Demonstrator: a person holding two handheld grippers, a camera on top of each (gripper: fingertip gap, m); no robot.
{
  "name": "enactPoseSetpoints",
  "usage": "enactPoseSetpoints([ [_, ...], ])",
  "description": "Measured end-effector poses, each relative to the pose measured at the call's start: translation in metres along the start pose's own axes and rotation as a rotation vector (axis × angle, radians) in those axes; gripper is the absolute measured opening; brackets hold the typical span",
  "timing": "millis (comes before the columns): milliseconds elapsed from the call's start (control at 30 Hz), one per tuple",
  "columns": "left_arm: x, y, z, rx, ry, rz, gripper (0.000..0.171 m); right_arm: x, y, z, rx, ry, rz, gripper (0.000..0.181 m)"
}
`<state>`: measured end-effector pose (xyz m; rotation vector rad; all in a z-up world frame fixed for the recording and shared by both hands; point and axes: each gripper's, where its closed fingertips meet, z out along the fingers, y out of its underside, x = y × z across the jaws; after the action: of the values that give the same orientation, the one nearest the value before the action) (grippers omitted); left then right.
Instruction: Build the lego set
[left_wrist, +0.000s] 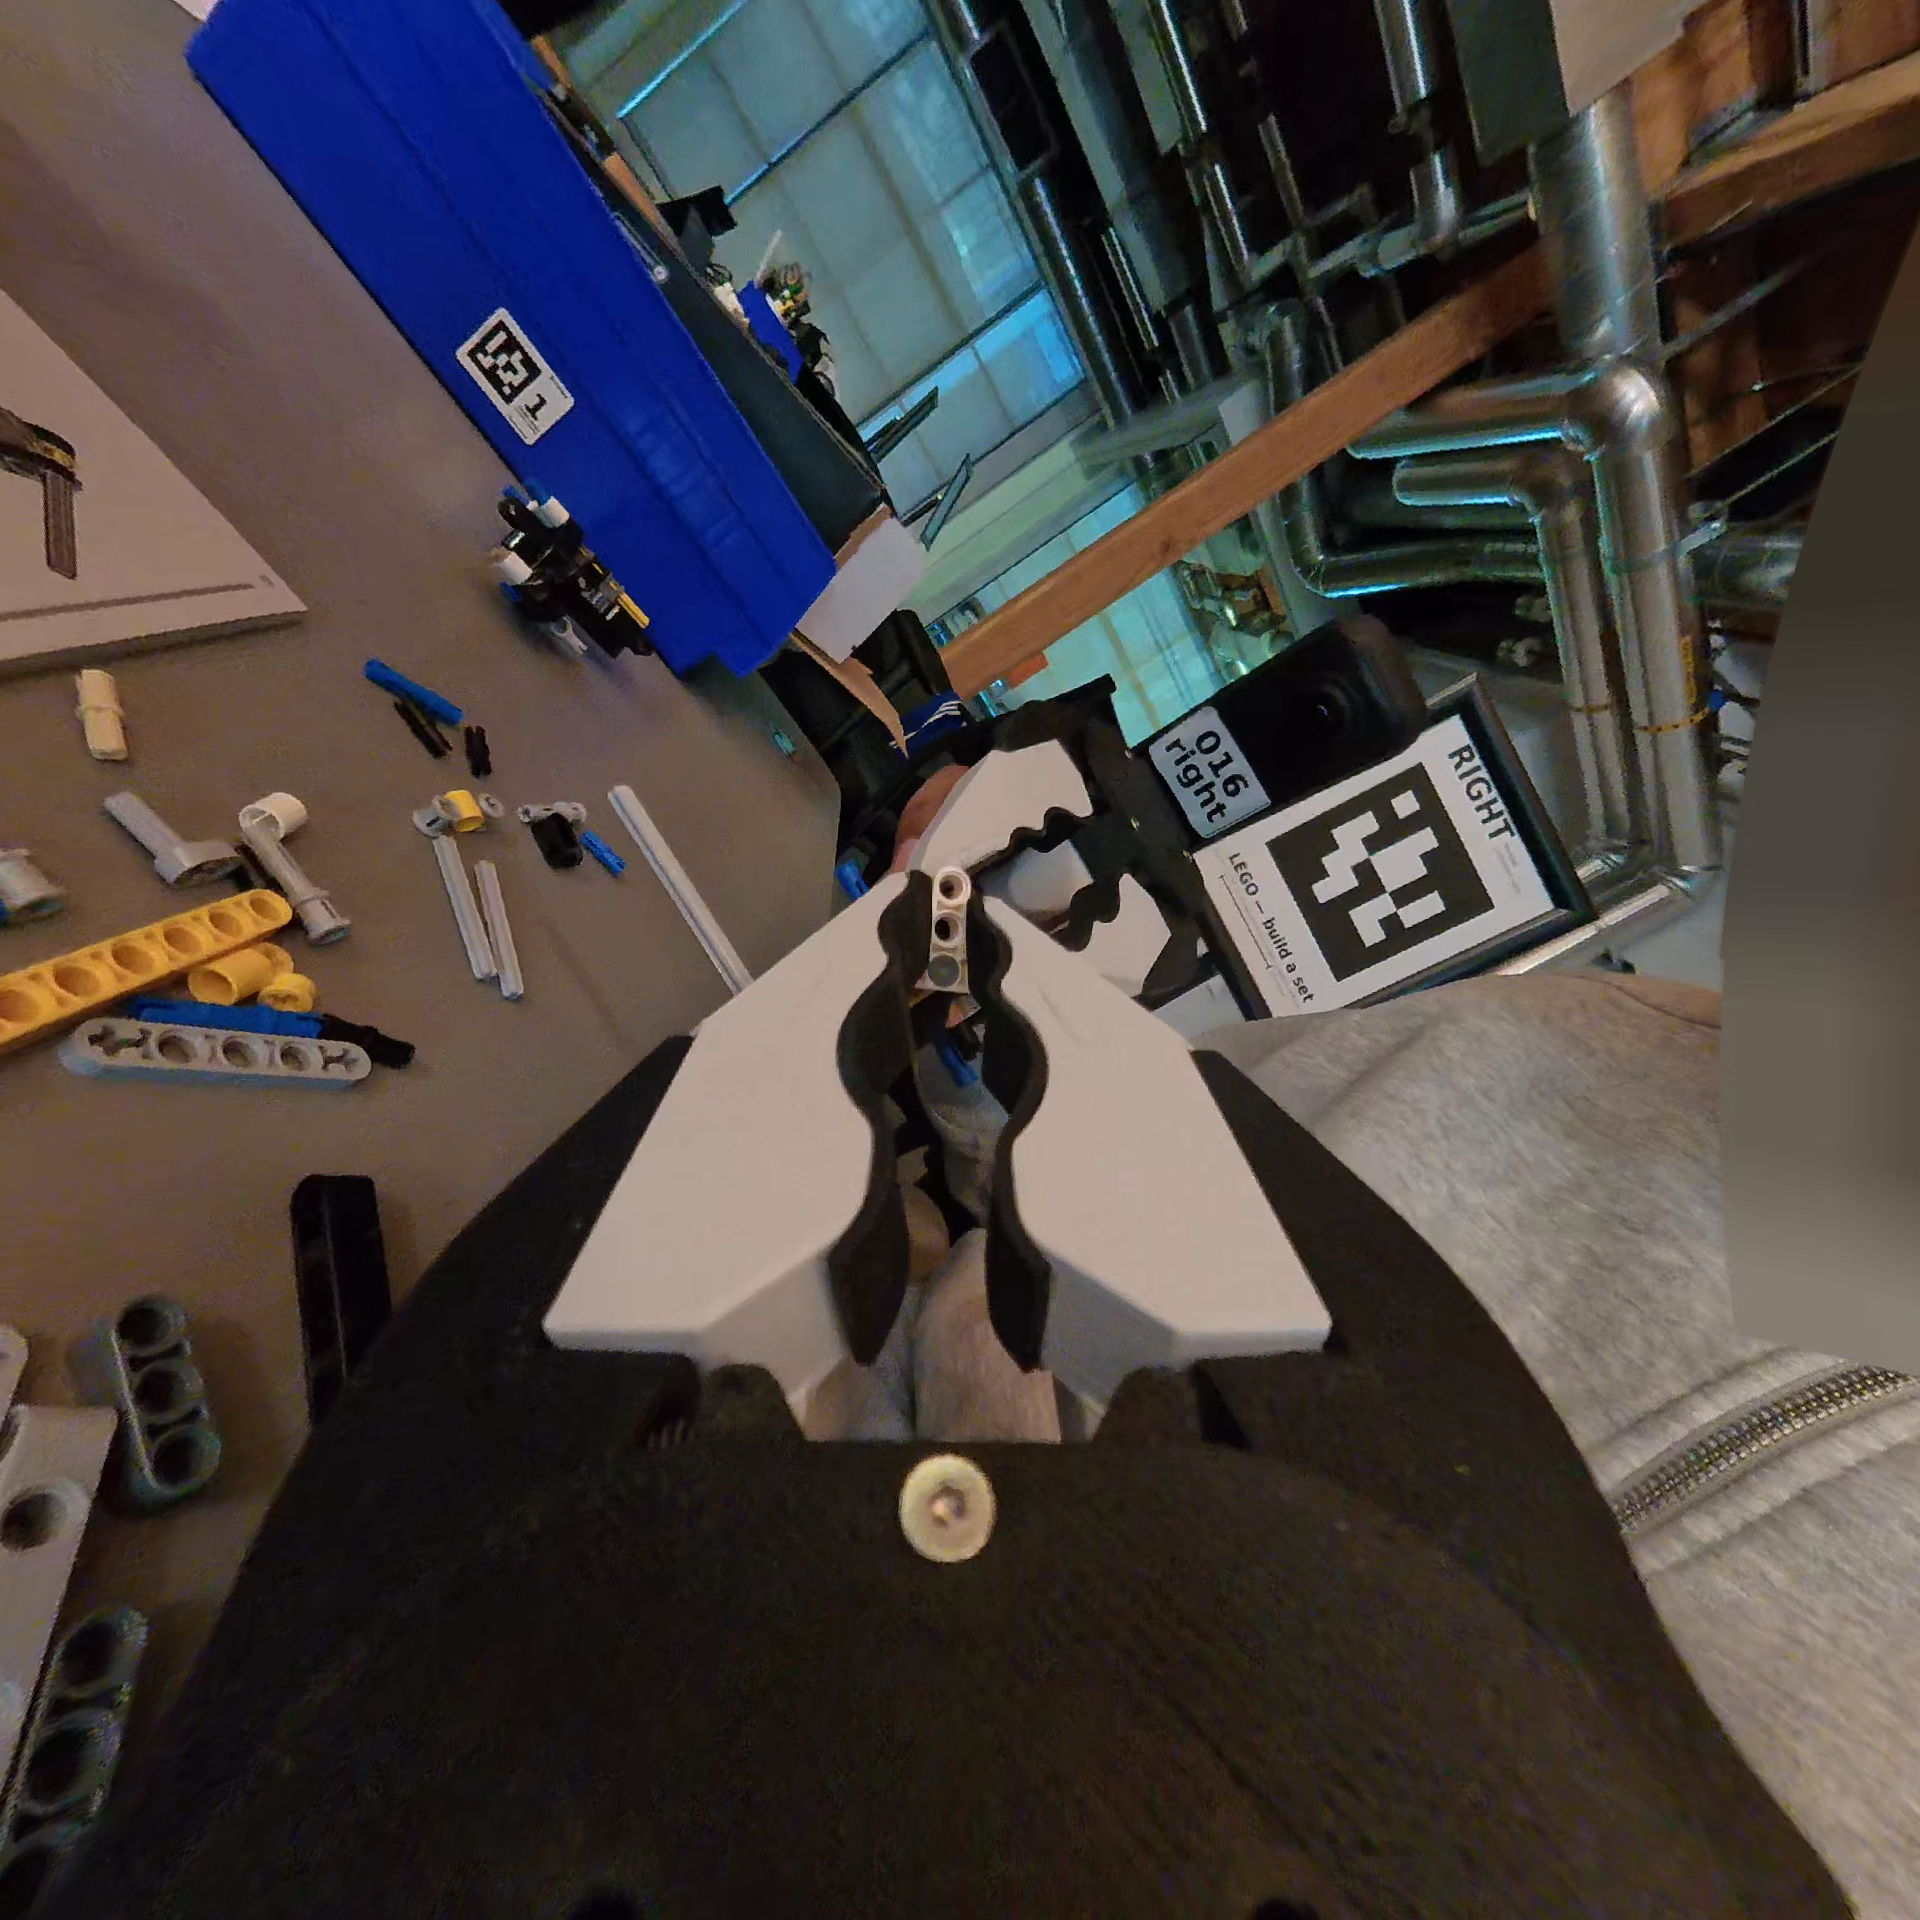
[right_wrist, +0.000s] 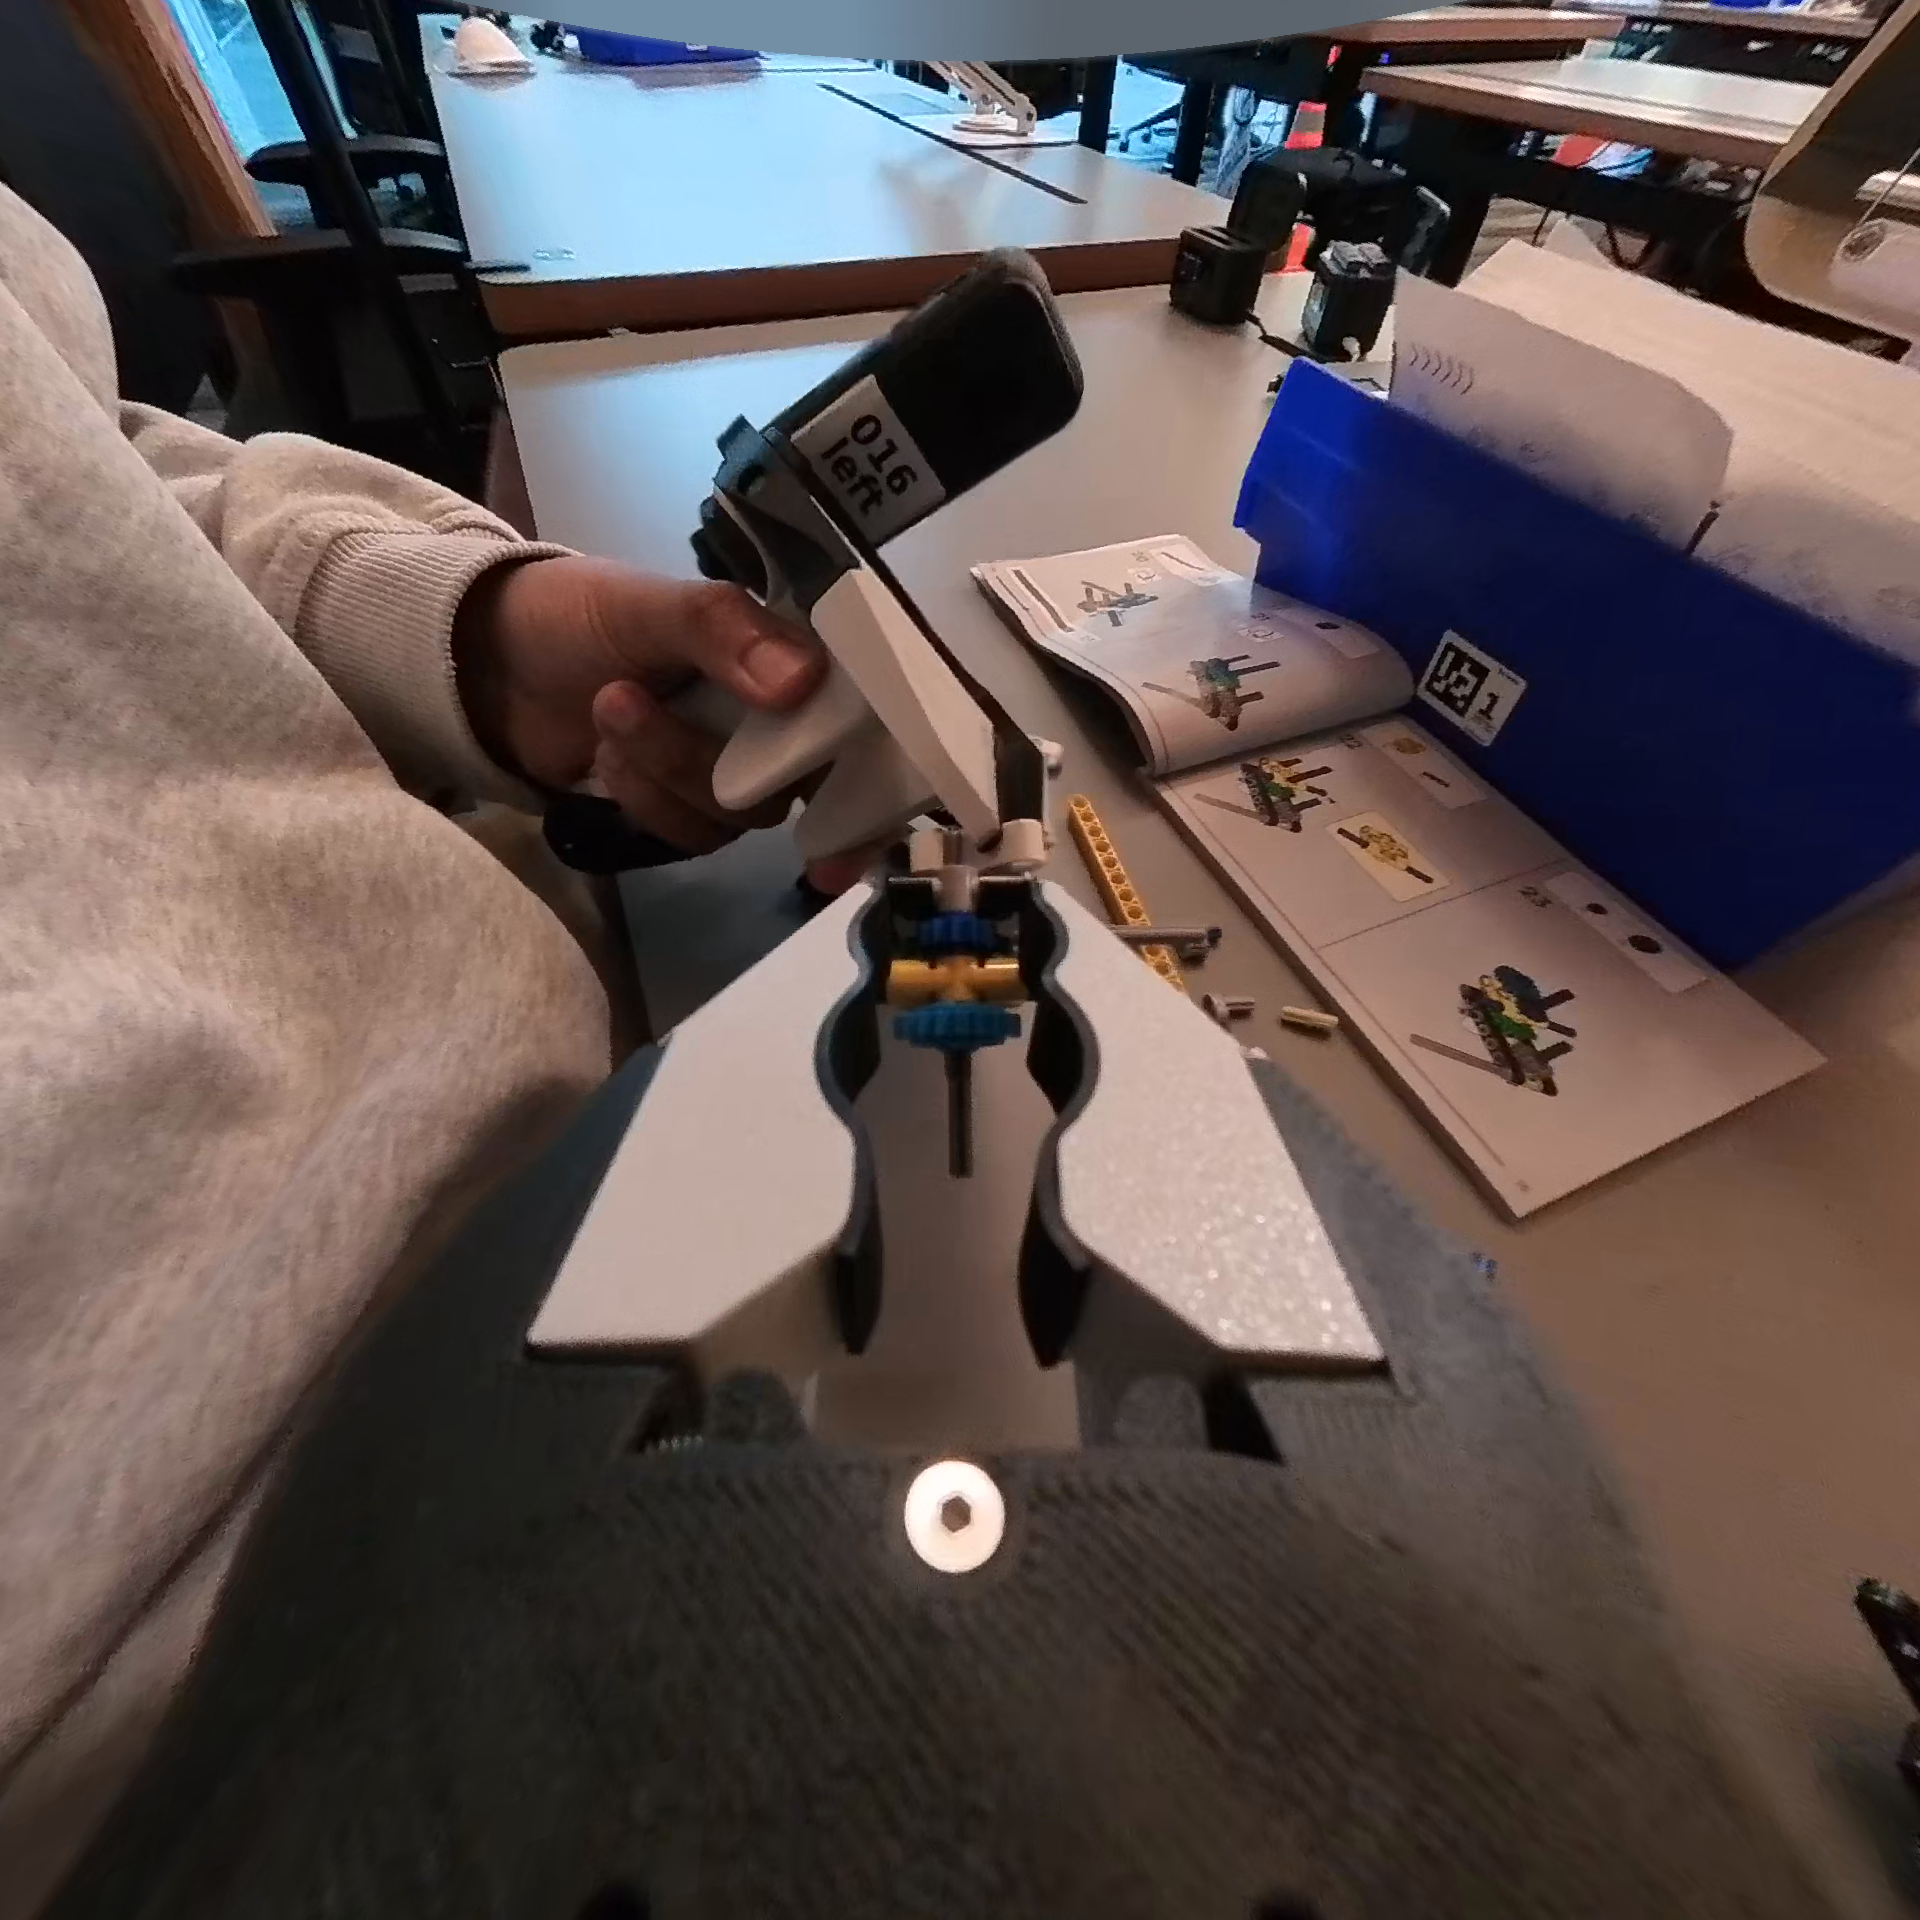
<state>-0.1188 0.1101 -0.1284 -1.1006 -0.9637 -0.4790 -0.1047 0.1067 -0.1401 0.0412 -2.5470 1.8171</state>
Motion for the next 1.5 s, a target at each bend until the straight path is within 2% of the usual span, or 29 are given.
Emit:
enactPoseSetpoints([
  [500,0.012,0.001,0.000,-0.016,0.071,0.067,0.002,-0.005,-0.005,-0.005,0.070,-0.136,0.161,0.023],
  [733,0.020,0.001,0.000,-0.001,0.149,0.036,0.002,-0.008,-0.010,-0.008,0.115,-0.198,0.218,0.024],
  [1100,0.034,0.003,-0.002,-0.005,0.243,0.082,0.003,-0.016,-0.021,-0.014,0.202,-0.339,0.347,0.023],
  [1233,0.032,0.004,-0.002,-0.021,0.239,0.074,0.003,-0.016,-0.018,-0.013,0.184,-0.331,0.342,0.023],
  [1367,0.026,0.004,-0.001,-0.046,0.166,0.116,0.004,-0.014,-0.012,-0.012,0.136,-0.288,0.297,0.023],
  [1500,0.016,0.004,-0.004,-0.078,0.116,0.088,0.014,-0.013,-0.002,-0.007,0.071,-0.241,0.247,0.024],
])
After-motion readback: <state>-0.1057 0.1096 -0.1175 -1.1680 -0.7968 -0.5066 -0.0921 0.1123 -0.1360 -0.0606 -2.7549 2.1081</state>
